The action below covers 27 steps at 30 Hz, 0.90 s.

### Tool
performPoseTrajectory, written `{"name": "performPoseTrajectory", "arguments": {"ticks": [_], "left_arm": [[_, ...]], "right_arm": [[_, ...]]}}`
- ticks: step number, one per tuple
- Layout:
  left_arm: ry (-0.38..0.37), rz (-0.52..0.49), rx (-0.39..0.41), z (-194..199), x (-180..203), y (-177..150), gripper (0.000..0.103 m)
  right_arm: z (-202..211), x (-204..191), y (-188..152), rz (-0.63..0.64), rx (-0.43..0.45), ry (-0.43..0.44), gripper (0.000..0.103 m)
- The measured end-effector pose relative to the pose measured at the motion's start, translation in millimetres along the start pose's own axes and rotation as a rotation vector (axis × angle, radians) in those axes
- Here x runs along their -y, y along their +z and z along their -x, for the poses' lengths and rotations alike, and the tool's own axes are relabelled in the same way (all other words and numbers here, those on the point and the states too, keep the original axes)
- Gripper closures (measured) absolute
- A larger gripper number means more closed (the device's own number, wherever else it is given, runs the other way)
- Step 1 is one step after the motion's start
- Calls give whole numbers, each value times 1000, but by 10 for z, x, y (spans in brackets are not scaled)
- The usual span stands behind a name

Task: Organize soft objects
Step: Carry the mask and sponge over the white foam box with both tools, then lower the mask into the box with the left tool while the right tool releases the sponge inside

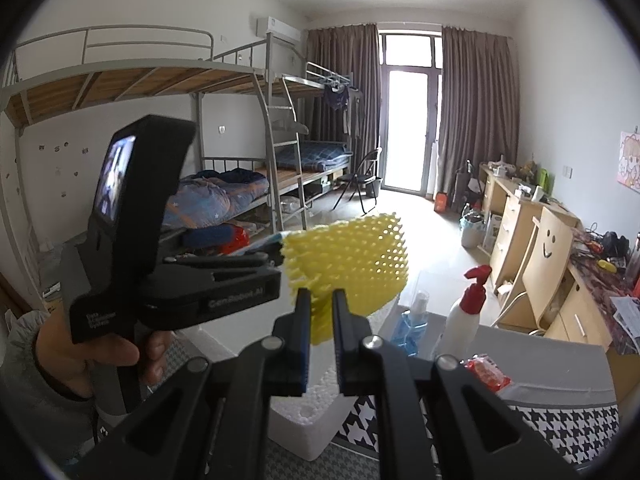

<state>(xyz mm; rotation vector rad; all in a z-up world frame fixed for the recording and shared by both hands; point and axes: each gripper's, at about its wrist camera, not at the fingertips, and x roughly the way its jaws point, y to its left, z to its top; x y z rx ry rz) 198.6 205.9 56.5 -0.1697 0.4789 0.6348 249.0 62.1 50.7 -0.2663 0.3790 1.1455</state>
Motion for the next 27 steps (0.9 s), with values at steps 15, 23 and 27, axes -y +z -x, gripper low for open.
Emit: {"name": "performPoseTrajectory", "arguments": {"ticks": [15,23,27], "left_arm": [[27,-59,-23,-56,-62,-102,1],[6,-112,-3,-39,-79,-157,1],[0,-142,6,-30,-77,-200,1]], "right_arm": [[-72,-29,47,4,-19,23,90],[-95,-24,108,13,-25,98,90],[-170,-36,130,27,-44,141,90]]}}
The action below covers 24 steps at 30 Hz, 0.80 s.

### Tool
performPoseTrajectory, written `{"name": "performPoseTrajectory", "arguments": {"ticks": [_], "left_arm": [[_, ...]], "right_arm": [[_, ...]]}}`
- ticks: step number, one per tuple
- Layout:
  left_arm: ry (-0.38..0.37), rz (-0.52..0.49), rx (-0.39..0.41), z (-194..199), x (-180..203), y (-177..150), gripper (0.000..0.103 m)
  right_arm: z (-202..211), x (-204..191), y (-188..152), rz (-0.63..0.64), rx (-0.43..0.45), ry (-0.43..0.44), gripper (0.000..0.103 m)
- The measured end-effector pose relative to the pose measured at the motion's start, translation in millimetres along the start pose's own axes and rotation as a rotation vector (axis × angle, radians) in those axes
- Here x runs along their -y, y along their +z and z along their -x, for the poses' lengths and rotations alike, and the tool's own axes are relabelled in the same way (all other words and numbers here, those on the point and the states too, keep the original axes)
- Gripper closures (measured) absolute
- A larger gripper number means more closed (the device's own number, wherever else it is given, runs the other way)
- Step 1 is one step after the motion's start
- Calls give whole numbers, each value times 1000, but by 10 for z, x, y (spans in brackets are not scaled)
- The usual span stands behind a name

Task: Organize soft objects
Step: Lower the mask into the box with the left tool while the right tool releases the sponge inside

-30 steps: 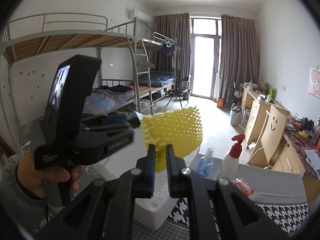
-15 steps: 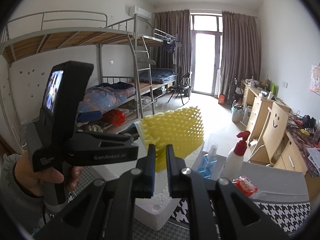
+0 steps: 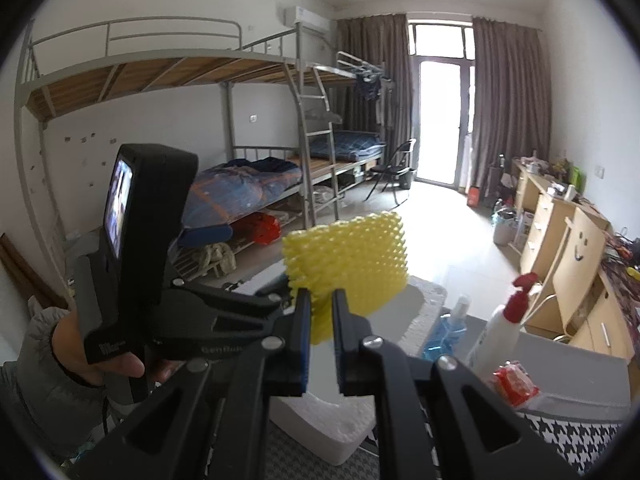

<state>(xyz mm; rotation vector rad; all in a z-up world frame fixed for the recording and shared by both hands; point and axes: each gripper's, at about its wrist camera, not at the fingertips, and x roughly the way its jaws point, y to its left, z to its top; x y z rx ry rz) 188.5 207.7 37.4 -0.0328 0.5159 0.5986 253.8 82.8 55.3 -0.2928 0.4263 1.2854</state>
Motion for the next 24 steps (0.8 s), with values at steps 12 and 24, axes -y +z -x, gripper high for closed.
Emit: {"name": "performPoseTrajectory", "arguments": {"ticks": [12,24], "left_arm": [[-47,-31,35,36,-69,-67,1],[-82,-44,30,3,-214,-114,1]], "right_arm": [[-365,57,9,26,-78,11,90],[-436,88,14,15,-94,14,90]]}}
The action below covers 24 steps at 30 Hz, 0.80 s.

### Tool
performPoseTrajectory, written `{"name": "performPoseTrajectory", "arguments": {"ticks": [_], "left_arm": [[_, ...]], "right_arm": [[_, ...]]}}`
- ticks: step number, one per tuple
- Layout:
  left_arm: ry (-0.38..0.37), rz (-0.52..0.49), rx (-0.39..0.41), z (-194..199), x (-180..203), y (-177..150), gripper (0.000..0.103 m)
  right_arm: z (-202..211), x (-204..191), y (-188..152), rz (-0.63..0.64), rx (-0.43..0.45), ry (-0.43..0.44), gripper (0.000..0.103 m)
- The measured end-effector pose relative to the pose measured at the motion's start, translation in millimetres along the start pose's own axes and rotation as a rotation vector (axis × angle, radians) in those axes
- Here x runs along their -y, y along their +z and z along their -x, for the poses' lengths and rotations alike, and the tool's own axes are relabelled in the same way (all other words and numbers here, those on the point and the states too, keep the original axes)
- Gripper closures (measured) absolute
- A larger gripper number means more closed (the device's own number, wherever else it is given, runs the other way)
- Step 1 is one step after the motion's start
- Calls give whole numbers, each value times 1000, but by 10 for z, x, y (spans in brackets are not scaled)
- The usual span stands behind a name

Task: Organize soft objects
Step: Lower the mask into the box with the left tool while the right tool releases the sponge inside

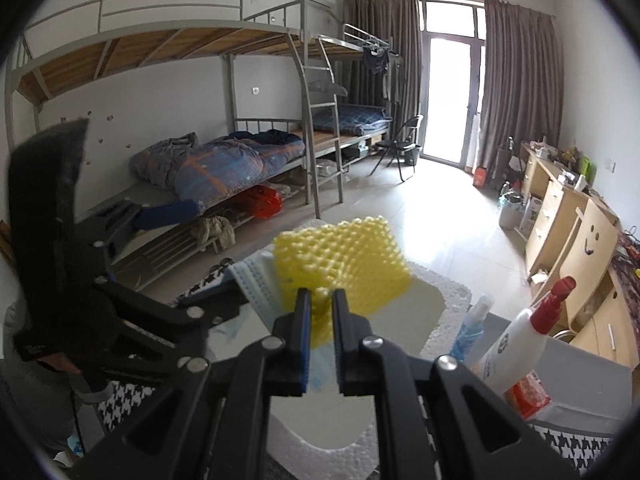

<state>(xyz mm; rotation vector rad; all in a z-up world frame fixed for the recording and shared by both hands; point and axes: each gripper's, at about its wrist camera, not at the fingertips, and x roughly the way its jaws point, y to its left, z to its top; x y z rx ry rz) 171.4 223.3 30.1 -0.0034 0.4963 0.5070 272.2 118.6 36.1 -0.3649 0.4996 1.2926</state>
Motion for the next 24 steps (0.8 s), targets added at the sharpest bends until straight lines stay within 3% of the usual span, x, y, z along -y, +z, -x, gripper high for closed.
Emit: {"name": "performPoseTrajectory", "arguments": {"ticks": [3,6,13,15,17,24], "left_arm": [[2,-11,-6,-31,9,-4,1],[-3,-13,-5,-27,24,-2,1],[-5,-17,-5,-28,26,-12,1],[-3,-13,-4,-30,29,-22,1],[-2,-8,-4,-35,29,-24,1],[-7,-23,-1,-10,55,-53,1]], "right_arm": [[35,5,33,-12,0,45,90],[23,5,58,4,-2,9,90],[-44,12,49,3,-35,15,89],[-58,1,42,8,-44,9,80],[-47,2,40,8,-40,-5,62],[-23,-1,43,14,-21,-5,59]]}}
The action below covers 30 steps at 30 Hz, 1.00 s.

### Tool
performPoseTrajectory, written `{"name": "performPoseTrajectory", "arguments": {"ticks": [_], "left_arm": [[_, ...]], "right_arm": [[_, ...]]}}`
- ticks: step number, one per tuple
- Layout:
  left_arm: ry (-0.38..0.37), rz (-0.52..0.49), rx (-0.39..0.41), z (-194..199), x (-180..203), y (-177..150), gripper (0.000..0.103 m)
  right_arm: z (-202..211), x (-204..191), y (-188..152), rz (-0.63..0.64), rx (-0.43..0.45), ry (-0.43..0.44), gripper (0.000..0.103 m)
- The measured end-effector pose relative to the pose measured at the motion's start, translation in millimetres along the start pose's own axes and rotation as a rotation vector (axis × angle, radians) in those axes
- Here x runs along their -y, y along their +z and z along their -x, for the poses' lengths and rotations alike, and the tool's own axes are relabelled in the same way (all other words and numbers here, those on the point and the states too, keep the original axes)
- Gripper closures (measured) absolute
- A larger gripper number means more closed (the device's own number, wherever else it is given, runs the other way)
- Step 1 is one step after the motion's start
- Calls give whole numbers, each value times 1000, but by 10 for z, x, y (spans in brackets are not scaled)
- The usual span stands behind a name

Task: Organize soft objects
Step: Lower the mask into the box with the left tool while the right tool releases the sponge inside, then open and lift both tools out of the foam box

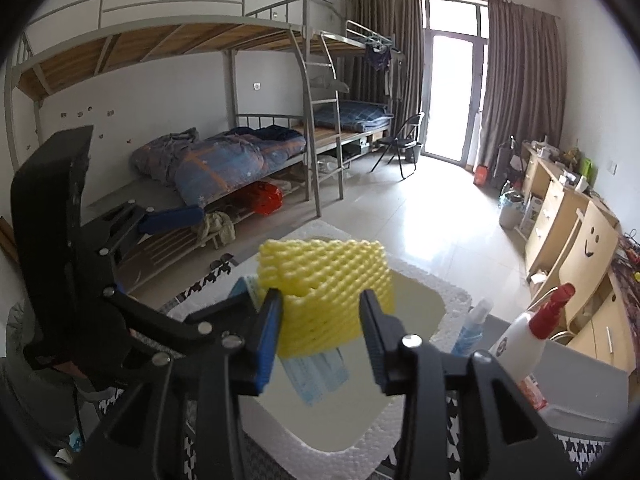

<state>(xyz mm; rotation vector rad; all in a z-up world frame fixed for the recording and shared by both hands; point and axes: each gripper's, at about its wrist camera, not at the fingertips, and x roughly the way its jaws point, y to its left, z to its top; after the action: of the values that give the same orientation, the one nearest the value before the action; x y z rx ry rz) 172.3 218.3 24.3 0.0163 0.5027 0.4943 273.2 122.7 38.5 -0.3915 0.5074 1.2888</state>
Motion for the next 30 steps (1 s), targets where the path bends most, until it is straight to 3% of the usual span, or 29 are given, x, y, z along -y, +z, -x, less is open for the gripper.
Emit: {"name": "performPoseTrajectory", "arguments": {"ticks": [3,6,11,26,30], "left_arm": [[0,0,0,3,0,-10,1],[-2,2,1,18,-34,-8,1],[-2,10,-4,3,-44,1,1],[-28,10,18,99,-59,6,1],[1,21,9,86,-87,9,1]], "right_arm": [[25,11,18,-2,9,26,57],[76,62,47,-15,34,37,48],[124,71,71,-8,58,37,47],[-77,70,50,11,13,-9,47],[-96,111,57,-16,4,-20,47]]}}
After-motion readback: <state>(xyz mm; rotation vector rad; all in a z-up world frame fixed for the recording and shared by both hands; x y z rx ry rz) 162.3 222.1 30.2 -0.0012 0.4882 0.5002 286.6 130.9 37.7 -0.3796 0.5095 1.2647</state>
